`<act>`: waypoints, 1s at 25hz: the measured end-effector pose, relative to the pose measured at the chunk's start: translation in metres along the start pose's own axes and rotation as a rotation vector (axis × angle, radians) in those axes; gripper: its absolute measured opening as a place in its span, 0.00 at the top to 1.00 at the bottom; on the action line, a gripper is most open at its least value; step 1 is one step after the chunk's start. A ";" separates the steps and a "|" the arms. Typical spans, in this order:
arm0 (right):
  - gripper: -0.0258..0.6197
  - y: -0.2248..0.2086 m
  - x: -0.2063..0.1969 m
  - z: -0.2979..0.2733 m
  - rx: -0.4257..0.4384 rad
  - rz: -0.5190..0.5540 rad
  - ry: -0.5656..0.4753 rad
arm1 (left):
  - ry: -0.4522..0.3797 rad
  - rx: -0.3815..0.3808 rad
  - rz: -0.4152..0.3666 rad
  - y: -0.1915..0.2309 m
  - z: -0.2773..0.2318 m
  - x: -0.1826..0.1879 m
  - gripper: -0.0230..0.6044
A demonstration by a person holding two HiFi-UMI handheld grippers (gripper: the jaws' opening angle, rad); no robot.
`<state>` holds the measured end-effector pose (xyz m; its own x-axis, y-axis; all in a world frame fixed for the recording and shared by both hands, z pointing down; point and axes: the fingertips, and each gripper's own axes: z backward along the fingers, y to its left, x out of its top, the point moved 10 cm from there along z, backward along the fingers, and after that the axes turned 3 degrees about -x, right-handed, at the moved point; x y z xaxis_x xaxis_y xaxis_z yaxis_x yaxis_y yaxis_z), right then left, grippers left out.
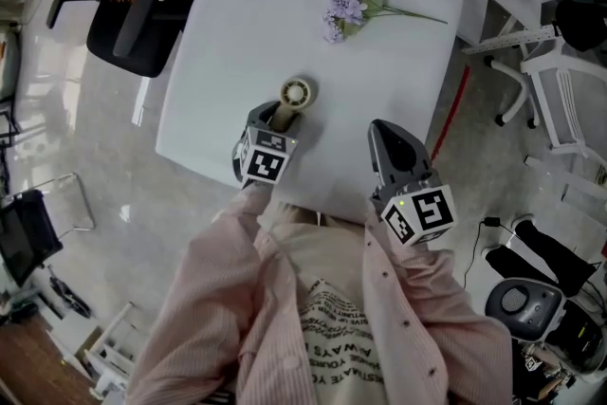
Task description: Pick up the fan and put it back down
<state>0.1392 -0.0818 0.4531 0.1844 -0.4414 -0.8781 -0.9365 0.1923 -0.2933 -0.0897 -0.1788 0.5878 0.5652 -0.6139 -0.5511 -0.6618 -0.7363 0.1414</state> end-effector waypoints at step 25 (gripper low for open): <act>0.96 0.009 0.003 0.015 0.026 0.046 -0.012 | -0.172 0.062 -0.044 -0.024 0.047 0.005 0.76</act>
<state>0.1363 -0.0682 0.4418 0.1448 -0.4210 -0.8954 -0.9360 0.2352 -0.2619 -0.0942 -0.1514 0.5429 0.5051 -0.5203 -0.6886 -0.6704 -0.7390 0.0666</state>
